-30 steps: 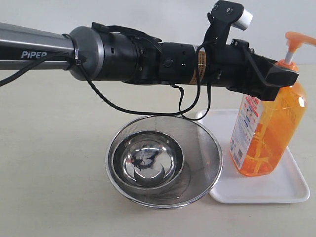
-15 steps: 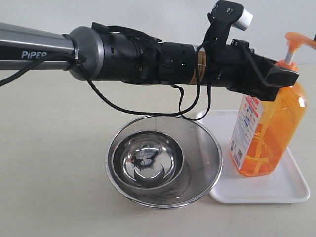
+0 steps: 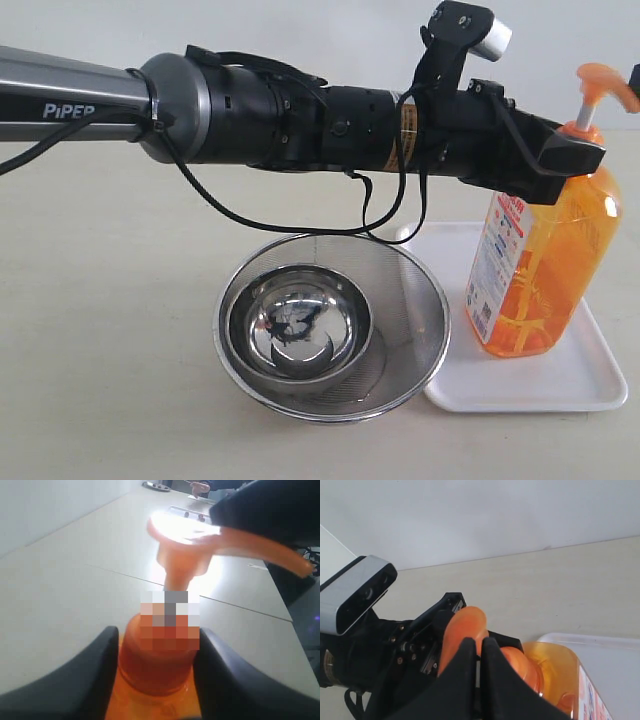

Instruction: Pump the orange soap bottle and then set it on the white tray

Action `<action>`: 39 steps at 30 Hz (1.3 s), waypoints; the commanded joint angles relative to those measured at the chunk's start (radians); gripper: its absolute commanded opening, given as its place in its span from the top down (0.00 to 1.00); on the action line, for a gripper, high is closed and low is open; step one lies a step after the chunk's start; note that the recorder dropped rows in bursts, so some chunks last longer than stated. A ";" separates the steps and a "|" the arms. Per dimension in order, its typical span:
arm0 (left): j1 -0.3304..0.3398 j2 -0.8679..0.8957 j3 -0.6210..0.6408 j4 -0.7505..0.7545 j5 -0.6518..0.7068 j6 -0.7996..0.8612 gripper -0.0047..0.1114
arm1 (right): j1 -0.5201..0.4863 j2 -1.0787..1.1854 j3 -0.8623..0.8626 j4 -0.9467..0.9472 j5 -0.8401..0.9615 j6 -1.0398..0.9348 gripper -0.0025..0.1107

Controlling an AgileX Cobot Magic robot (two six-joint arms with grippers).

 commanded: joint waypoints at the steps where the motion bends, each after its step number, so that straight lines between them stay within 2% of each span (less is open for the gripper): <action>1: -0.009 0.013 0.014 0.014 -0.004 -0.048 0.92 | 0.002 -0.003 0.000 0.005 -0.027 -0.005 0.98; 11: -0.009 0.013 0.014 0.014 -0.008 -0.048 0.92 | 0.002 -0.003 0.000 0.005 -0.031 -0.009 0.98; 19: -0.009 0.013 0.014 0.014 -0.008 -0.048 0.92 | 0.000 -0.005 0.000 0.005 0.167 -0.051 0.98; 25: -0.009 0.013 0.014 0.017 -0.018 -0.048 0.91 | 0.000 -0.005 0.000 0.005 0.180 -0.065 0.98; 29: -0.009 0.013 0.014 0.022 -0.018 -0.048 0.76 | 0.000 -0.005 0.000 0.005 0.182 -0.067 0.98; 33: -0.009 0.013 0.014 0.022 -0.018 -0.050 0.49 | 0.000 -0.005 0.000 0.005 0.182 -0.067 0.98; 35: -0.009 0.013 0.014 0.022 -0.018 -0.064 0.40 | 0.000 -0.005 0.000 0.005 0.182 -0.067 0.98; 39: -0.009 0.013 0.014 0.022 -0.018 -0.074 0.37 | 0.000 -0.005 0.000 0.005 0.182 -0.067 0.98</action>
